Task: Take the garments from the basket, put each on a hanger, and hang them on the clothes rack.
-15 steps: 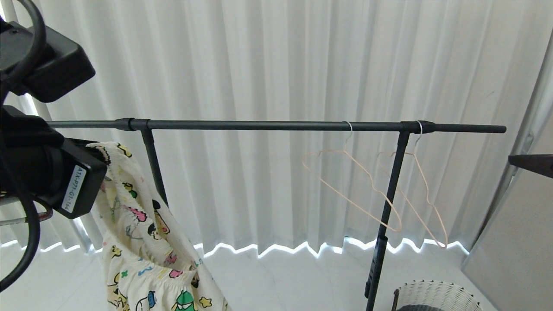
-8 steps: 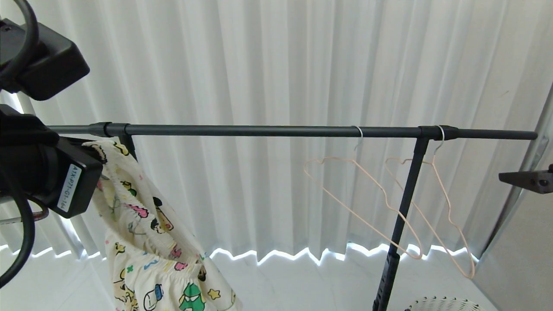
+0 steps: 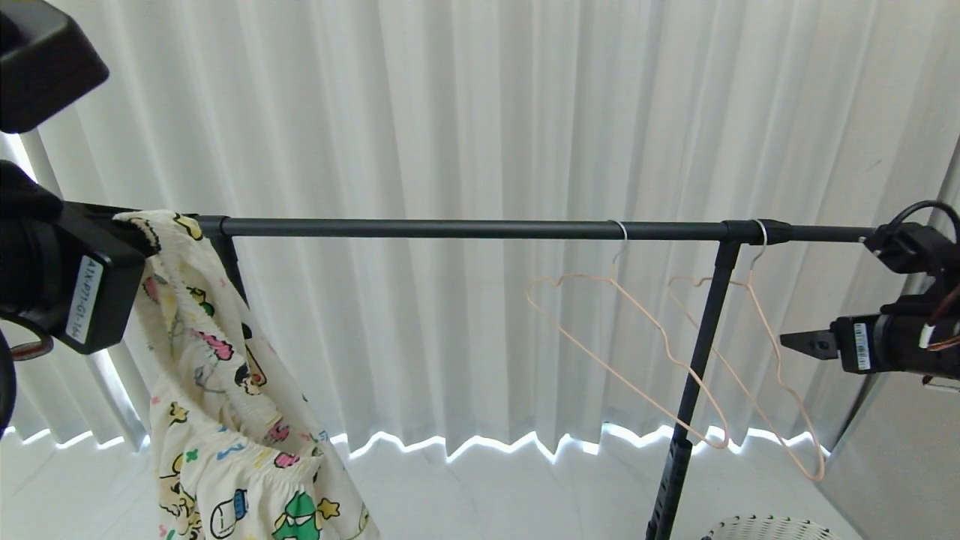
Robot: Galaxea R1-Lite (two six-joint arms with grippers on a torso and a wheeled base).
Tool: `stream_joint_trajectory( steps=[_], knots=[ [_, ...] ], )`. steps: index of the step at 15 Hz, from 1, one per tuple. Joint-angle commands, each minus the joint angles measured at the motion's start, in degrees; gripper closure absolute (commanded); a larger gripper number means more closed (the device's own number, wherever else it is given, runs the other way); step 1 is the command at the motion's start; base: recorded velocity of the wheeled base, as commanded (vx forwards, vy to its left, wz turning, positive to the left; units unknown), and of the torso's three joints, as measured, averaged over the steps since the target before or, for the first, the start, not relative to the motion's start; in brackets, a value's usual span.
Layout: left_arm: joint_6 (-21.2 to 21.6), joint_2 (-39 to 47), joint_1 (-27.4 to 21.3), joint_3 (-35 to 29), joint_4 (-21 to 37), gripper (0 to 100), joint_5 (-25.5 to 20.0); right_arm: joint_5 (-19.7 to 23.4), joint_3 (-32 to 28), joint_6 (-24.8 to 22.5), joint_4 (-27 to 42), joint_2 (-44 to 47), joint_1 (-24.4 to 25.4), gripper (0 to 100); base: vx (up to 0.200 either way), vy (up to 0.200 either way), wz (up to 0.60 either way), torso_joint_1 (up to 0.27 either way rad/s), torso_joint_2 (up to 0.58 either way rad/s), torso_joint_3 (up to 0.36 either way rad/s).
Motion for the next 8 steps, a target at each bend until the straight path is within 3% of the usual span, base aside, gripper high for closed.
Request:
stream_joint_trajectory(
  steps=[1,6,8],
  knots=[
    [0.0,0.2,0.0,0.1,-1.0,100,0.0,0.0,0.2,0.0,-4.5,9.7,-0.1,0,0.000,0.000,0.00,0.000,0.00,0.000],
    [4.0,-0.1,0.0,0.2,-1.4,100,-0.1,0.6,-2.1,0.2,-6.1,17.6,-0.5,0,0.000,0.000,0.00,0.000,0.00,0.000],
    [4.0,0.2,0.0,0.2,-1.4,100,-0.1,2.9,-2.7,0.1,-6.1,18.1,-0.5,0,0.000,0.000,0.00,0.000,0.00,0.000]
  ],
)
